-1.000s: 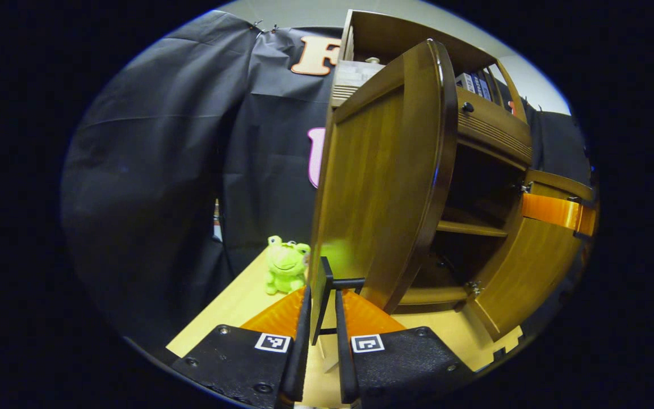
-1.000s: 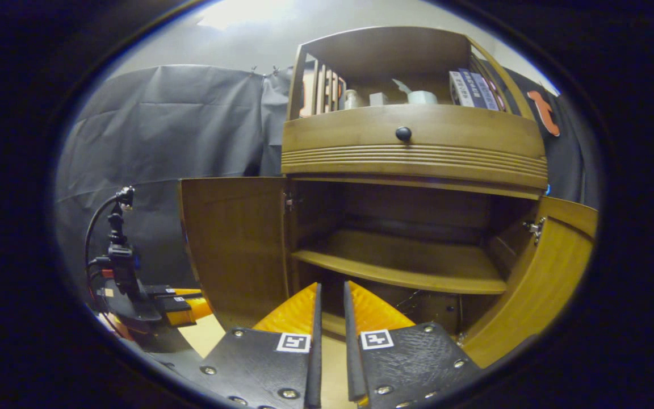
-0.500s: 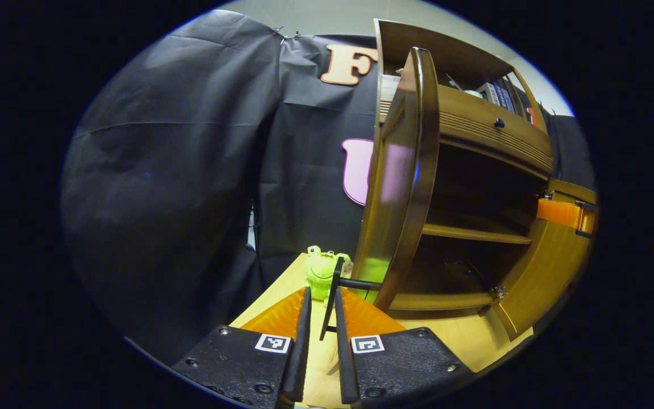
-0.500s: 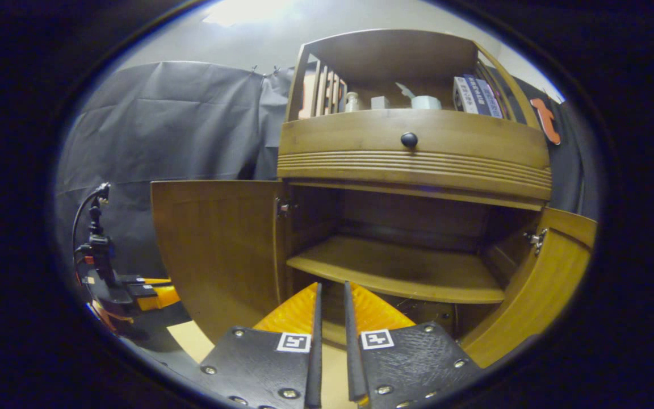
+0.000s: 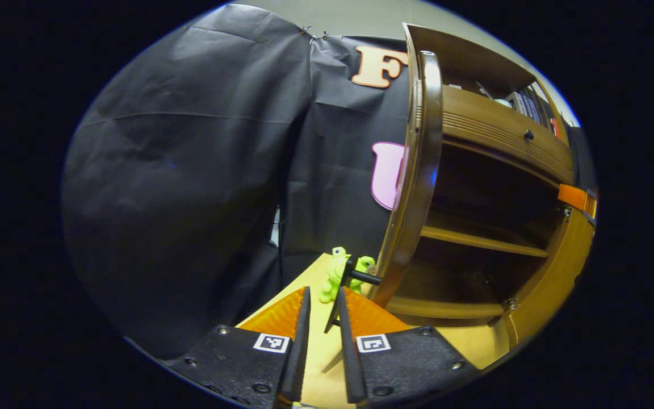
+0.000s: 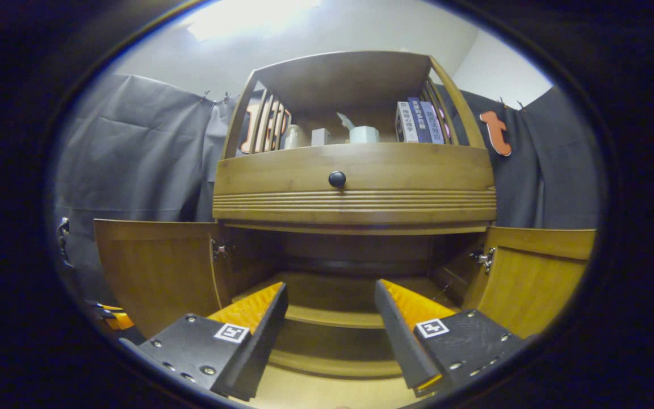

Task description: Open the right door of the double-door shoe cabinet with the right hand, and open the left door with the left hand.

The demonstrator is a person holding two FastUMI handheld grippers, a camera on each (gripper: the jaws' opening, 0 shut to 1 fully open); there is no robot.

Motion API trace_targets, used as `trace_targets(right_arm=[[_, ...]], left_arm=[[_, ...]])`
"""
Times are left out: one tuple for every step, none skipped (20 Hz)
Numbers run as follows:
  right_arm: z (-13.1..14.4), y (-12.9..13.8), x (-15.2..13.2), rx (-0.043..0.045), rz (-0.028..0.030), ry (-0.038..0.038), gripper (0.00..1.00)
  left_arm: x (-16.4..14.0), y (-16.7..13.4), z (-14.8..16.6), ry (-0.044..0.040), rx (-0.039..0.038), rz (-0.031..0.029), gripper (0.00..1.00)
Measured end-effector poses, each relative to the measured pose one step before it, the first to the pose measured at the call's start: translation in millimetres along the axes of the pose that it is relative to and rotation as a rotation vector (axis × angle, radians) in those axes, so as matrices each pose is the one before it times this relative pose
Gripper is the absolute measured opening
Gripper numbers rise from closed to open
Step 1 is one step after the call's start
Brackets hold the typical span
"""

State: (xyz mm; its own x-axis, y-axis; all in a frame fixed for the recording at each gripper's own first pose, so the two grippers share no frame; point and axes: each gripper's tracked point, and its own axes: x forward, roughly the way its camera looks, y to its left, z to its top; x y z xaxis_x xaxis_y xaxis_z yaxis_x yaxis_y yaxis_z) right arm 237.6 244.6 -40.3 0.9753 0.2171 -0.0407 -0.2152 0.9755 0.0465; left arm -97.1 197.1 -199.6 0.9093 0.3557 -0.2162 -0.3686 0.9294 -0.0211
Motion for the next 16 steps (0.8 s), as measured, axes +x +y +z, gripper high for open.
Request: trace_targets(right_arm=[[-4.1, 1.13, 0.4, 0.0085, 0.00387, 0.00945, 0.85], [-3.55, -1.57, -1.21, 0.00664, 0.00137, 0.00976, 0.92], [-2.95, -2.3, -0.18, 0.00318, -0.00137, 0.00671, 0.92], [-2.02, -3.63, -0.56, 0.00084, -0.00541, 0.00459, 0.92], [-0.74, -4.62, -0.71, -0.00041, -0.00687, 0.0012, 0.92], [-1.09, -5.96, -0.83, -0.0011, -0.00943, 0.00128, 0.92], [-0.47, -6.64, -0.72, -0.00075, -0.01156, 0.00129, 0.92], [-1.6, -6.05, -2.16, 0.00026, -0.01153, 0.00189, 0.92], [-1.11, -7.07, -1.65, 0.00071, -0.01254, 0.00336, 0.92], [-1.43, -7.98, -1.13, 0.00048, -0.01373, 0.00327, 0.92], [-1.92, -7.45, -2.14, -0.00058, -0.01367, 0.00624, 0.92], [-1.58, -8.25, -1.36, -0.002, -0.0134, 0.00766, 0.92], [-2.2, -7.52, -2.51, -0.00172, -0.01551, 0.00442, 0.92], [-0.69, -6.95, -2.78, -0.00134, -0.01491, 0.00193, 0.92], [-0.59, -7.69, -2.69, -0.00189, -0.01539, 0.00133, 0.92], [0.1, -6.74, -1.9, -0.00252, -0.01433, 0.00125, 0.92]], left_arm=[[-0.02, 5.74, -0.98, 0.00605, 0.00583, 0.02315, 0.34], [-0.1, 4.93, 0.13, 0.00214, -0.00095, 0.0188, 0.42], [2.48, 5.01, -1.19, 0.00503, -0.01051, 0.01923, 0.5], [2.59, 7.02, 0.28, 0.00545, -0.01749, 0.02696, 0.58], [3.55, 10.2, 0.15, 0.00942, -0.01611, 0.0396, 0.72], [4.29, 14.21, 0.77, 0.00908, -0.0118, 0.05294, 0.86], [5.21, 12.6, 1.85, 0.02022, -0.01048, 0.05113, 1.0], [1.3, 10.08, 4.9, 0.01487, -0.01057, 0.0398, 0.97], [0.94, 3.58, 8.11, 0.00274, -0.01332, 0.01391, 0.95], [1.85, -0.88, 13.21, -0.01124, -0.01393, 0.00228, 0.95], [0.01, 1.49, 16.61, -0.0192, -0.00969, 0.00538, 0.95], [-1.5, 4.11, 19.21, -0.02079, -0.01042, 0.01106, 0.95], [1.59, 1.19, 20.97, -0.02596, -0.01126, 0.00885, 0.95], [-1.39, -2.55, 23.03, -0.02795, -0.01595, 0.00128, 0.95], [-3.37, -5.06, 24.24, -0.03631, -0.01793, -0.00785, 0.95], [-4.17, -7.19, 24.03, -0.04193, -0.01525, -0.01245, 0.95]])
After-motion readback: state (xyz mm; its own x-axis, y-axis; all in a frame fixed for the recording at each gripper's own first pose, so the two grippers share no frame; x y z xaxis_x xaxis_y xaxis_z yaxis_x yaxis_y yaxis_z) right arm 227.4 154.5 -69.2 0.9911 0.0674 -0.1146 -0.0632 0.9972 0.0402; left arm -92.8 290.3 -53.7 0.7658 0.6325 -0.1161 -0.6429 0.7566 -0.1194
